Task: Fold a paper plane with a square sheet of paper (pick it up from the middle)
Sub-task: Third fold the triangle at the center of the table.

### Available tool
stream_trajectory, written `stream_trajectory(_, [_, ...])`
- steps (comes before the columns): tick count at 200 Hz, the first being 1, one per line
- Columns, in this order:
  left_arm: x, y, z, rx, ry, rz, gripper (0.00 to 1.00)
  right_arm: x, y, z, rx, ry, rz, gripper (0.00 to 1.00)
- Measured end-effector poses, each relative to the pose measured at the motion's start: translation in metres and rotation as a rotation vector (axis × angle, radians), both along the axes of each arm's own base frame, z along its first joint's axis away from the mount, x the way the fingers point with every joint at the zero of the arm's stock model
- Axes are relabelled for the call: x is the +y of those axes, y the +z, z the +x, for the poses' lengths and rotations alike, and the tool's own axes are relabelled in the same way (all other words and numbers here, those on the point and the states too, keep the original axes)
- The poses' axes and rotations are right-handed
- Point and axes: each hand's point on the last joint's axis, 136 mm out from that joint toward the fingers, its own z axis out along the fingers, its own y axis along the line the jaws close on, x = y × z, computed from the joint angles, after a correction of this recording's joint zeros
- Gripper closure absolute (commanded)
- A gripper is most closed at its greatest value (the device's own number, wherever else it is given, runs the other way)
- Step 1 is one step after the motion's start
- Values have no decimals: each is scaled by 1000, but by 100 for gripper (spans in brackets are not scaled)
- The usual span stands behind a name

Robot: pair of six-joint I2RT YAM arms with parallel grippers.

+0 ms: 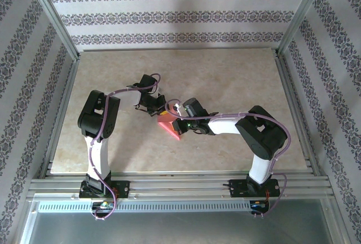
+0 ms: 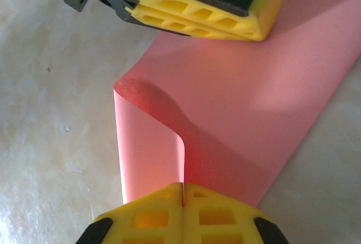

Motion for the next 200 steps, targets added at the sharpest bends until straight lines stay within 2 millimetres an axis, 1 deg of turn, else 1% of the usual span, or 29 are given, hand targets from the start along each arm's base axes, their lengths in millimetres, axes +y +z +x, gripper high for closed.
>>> stream_trajectory(98, [0,0,0,1,-1,1,89,-7,-8,2,17,-22,-34,96])
stream_trajectory(200, [0,0,0,2,-1,1,89,-5,-10,5,24,-24,-43,96])
